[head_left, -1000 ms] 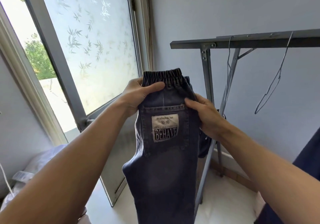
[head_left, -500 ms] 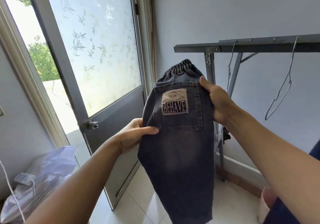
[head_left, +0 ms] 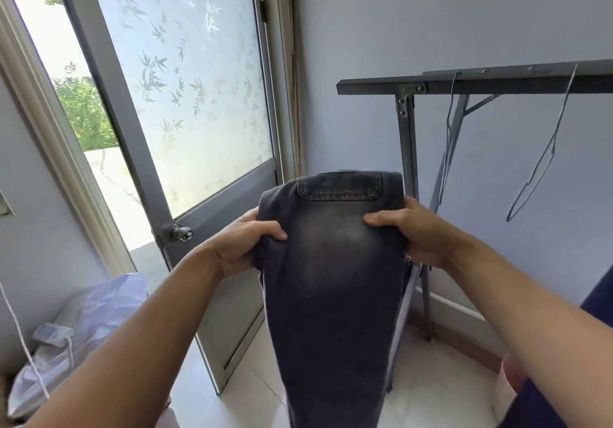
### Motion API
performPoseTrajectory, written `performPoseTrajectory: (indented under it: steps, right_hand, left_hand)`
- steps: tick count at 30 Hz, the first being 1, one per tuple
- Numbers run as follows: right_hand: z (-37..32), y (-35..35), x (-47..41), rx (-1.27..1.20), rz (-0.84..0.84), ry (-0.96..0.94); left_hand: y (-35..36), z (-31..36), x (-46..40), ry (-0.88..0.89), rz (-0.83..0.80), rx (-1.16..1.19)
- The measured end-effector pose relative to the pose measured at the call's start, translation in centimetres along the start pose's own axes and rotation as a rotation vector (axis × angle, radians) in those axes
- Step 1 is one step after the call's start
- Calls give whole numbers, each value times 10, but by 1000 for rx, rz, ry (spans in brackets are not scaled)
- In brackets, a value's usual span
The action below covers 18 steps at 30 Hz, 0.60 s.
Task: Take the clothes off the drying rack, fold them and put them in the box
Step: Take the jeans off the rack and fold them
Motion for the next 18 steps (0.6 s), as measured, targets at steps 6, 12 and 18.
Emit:
performPoseTrajectory:
  steps: [6, 12, 18]
  right_hand:
    - [-6, -2, 3, -303, 57, 1]
    - [0, -7, 3, -316, -43, 34]
    - [-11, -15, 11, -379, -176, 52]
  left_hand:
    - [4, 2, 4, 57, -80, 406]
    - [6, 1, 7, 33, -90, -157]
    - [19, -6, -1, 42, 194, 155]
Point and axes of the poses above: each hand's wrist, its own x-axis away from the middle knuckle, its own y-axis out of the palm, z = x × y, the point moved 1 cm from there along -x, towards the middle knuckle, and after that the axes turned 8 degrees about z, right-handed, at the moved point
